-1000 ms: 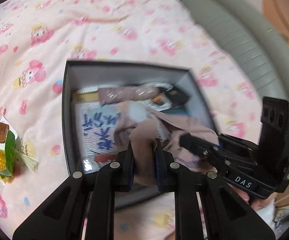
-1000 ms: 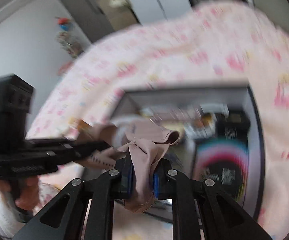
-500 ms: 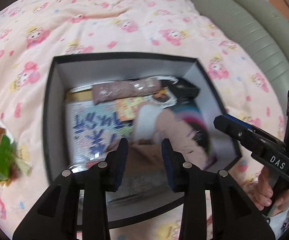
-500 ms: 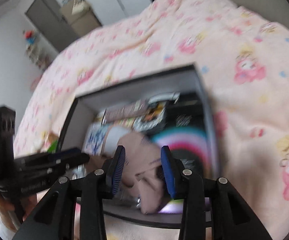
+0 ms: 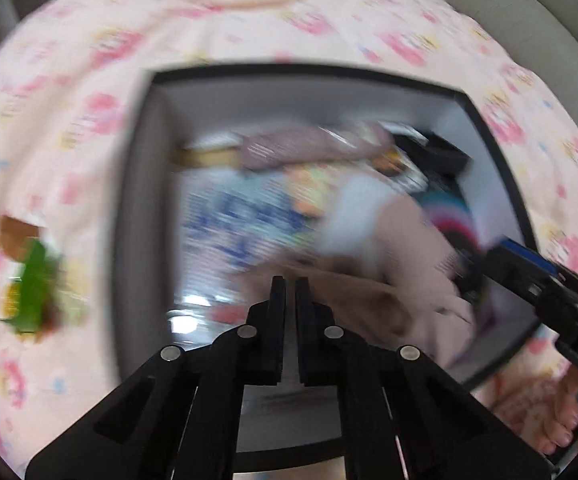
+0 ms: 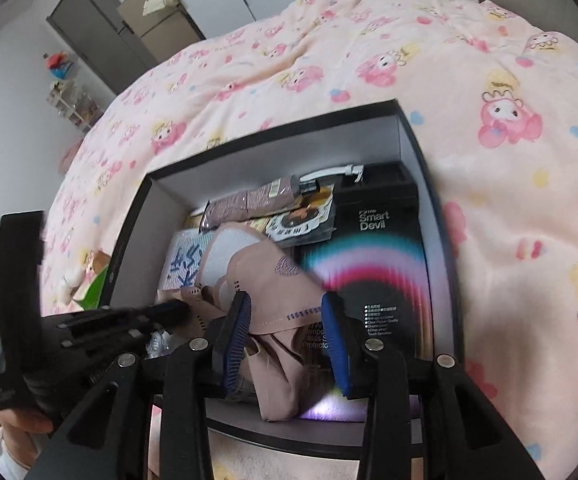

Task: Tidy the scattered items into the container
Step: 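Carry the mask over the black box with the left gripper, then lower the mask into the box and open the left gripper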

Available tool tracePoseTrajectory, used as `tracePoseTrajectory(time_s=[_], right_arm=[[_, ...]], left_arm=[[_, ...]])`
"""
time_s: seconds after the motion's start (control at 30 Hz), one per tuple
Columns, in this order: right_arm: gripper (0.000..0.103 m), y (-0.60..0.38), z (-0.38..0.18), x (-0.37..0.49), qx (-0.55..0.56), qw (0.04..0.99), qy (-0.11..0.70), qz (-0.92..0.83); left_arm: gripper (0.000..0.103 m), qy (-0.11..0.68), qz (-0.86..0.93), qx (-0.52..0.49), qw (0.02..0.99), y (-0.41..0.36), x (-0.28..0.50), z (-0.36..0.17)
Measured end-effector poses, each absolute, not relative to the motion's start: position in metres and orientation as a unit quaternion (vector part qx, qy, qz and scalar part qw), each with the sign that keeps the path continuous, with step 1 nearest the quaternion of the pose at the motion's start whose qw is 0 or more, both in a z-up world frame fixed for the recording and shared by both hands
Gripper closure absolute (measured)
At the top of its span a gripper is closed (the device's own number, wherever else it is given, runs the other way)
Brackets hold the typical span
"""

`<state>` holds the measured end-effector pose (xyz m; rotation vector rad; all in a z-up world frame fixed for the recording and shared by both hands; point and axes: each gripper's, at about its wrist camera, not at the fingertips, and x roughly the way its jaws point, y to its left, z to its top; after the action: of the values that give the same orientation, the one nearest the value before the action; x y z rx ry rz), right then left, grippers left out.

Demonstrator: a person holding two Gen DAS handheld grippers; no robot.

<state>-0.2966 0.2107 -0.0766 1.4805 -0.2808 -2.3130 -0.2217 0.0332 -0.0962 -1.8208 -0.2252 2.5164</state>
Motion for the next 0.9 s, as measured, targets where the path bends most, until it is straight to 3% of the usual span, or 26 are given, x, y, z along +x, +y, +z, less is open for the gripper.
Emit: tracePoseTrajectory(time_s=[0.13, 0.27, 0.47, 0.53, 0.57, 0.6, 0.77, 0.9], right_arm=[[0.070, 0.205, -0.079, -0.295, 0.533, 0.187, -0.092, -0.820], [0.070, 0.207, -0.078, -0.296, 0.531, 0.183, -0.094, -0.822], [0.070, 0.217, -0.080, -0.299, 0.531, 0.164, -0.109, -0.824], [0.070, 0.218, -0.083, -0.302, 0.534, 0.158, -0.109, -0.823], [0.070, 0.217, -0.085, -0.303, 0.536, 0.157, -0.107, -0.822], [0.070, 0.216, -0.086, -0.304, 0.538, 0.158, -0.105, -0.821], [0.070, 0.208, -0.088, -0.305, 0.546, 0.171, -0.099, -0.814], [0.070, 0.199, -0.088, -0.303, 0.549, 0.180, -0.085, -0.812]], left_arm=[[0.098, -0.125, 0.812, -0.569, 0.026, 0.011, -0.219, -0.083], [0.059, -0.145, 0.797, -0.575, 0.111, 0.033, -0.216, -0.084], [0.060, -0.130, 0.799, -0.571, 0.139, 0.075, -0.226, -0.100], [0.063, -0.101, 0.784, -0.605, 0.097, 0.081, -0.235, -0.116], [0.073, -0.096, 0.783, -0.610, 0.077, 0.080, -0.238, -0.119], [0.075, -0.098, 0.788, -0.607, 0.049, 0.075, -0.239, -0.119], [0.076, -0.077, 0.811, -0.579, -0.039, 0.052, -0.235, -0.102], [0.076, -0.108, 0.820, -0.561, 0.012, 0.045, -0.226, -0.086]])
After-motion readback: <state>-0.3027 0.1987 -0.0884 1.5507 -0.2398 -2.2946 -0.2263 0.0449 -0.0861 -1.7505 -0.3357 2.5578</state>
